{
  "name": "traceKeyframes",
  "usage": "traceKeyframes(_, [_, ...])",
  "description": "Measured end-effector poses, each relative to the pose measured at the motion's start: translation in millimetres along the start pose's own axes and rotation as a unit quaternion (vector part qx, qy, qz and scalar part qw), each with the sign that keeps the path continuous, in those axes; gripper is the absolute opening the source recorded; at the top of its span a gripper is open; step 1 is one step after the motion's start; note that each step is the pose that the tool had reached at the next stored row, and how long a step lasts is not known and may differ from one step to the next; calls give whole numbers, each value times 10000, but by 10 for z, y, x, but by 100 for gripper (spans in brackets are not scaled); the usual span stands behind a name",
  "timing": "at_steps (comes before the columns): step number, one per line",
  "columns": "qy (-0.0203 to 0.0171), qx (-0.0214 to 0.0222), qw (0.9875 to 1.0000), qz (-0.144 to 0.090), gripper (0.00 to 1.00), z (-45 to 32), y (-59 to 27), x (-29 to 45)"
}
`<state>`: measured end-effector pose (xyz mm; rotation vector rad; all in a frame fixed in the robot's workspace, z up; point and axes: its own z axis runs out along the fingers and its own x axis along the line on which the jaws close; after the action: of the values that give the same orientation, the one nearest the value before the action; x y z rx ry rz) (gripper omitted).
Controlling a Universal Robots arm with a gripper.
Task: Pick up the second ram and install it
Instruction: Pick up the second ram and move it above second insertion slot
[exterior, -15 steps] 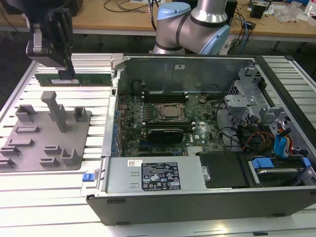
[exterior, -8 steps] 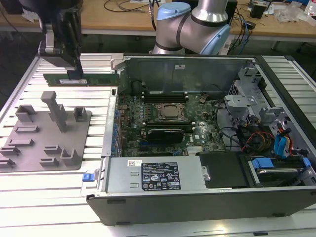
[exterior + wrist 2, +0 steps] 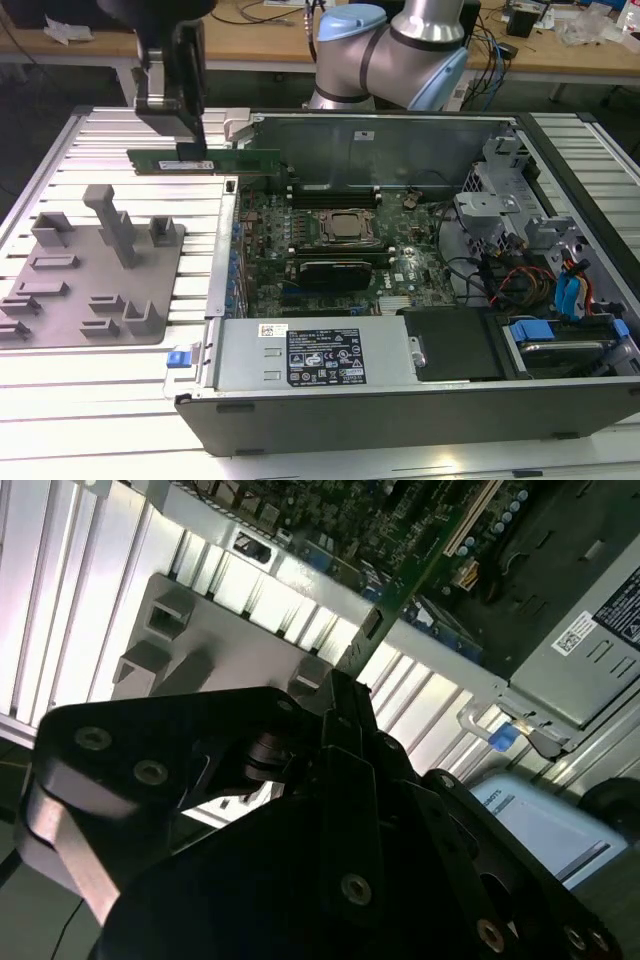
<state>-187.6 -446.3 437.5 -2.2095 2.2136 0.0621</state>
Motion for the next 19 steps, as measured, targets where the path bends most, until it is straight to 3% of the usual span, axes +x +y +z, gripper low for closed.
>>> traceKeyframes(3, [0,0,10000,0,9,-2,-123,0])
traceKeyframes(9, [0,-6,10000,1,9,-3,-603,-2])
traceKeyframes(12, [0,-32,10000,0,9,19,-844,-6])
traceKeyframes(19, [2,-66,10000,-64,9,120,-977,-84])
